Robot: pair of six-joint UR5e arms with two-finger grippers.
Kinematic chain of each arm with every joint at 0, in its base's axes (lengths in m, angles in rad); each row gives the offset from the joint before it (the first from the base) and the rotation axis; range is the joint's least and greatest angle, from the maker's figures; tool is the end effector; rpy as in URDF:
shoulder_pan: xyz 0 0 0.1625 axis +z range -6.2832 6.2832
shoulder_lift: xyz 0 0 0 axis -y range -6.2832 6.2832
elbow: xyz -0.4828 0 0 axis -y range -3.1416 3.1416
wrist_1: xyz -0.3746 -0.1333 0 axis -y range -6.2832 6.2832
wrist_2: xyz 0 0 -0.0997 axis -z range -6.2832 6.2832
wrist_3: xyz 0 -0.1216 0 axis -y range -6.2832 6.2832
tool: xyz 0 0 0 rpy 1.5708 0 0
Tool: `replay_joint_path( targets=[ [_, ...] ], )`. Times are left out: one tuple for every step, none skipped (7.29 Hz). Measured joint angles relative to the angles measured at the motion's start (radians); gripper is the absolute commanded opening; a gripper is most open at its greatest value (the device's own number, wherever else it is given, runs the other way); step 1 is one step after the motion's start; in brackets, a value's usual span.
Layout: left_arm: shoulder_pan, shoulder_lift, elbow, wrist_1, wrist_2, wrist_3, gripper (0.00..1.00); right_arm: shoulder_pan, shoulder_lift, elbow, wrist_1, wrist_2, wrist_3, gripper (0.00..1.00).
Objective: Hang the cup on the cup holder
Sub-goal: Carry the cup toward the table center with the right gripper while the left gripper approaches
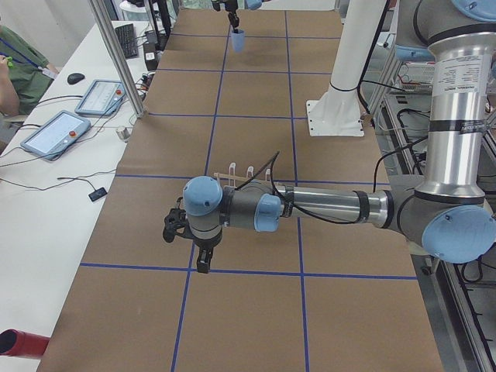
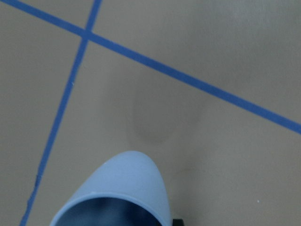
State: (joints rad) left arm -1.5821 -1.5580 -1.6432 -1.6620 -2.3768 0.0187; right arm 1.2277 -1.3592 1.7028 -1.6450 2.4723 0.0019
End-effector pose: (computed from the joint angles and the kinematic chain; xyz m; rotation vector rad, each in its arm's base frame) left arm -0.0510 -0.4784 0.6912 0.1546 0.8022 0.0678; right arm -0.1561 -0.5498 0.5545 0.0941 -0.9332 -0.4374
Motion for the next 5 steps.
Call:
replay_joint_path(
  targets=[
    [0.013, -0.012, 0.001, -0.06, 0.001, -0.005, 0.99, 0.003, 0.043, 0.023, 0.001, -0.001, 0.064, 0.0],
    [0.026, -0.043, -0.001, -0.108, 0.002, -0.021, 0.99, 0.003, 0.075, 0.056, 0.031, -0.003, 0.163, 0.0],
    [0.043, -0.076, -0.002, -0.169, 0.005, -0.063, 0.99, 0.003, 0.088, 0.08, 0.131, -0.023, 0.313, 0.0],
    [0.069, -0.102, -0.002, -0.259, 0.008, -0.147, 0.99, -0.009, 0.083, 0.09, 0.3, -0.066, 0.523, 0.0],
    [0.105, -0.126, -0.001, -0.364, 0.01, -0.273, 0.98, -0.042, 0.071, 0.091, 0.495, -0.108, 0.762, 0.0]
  ],
)
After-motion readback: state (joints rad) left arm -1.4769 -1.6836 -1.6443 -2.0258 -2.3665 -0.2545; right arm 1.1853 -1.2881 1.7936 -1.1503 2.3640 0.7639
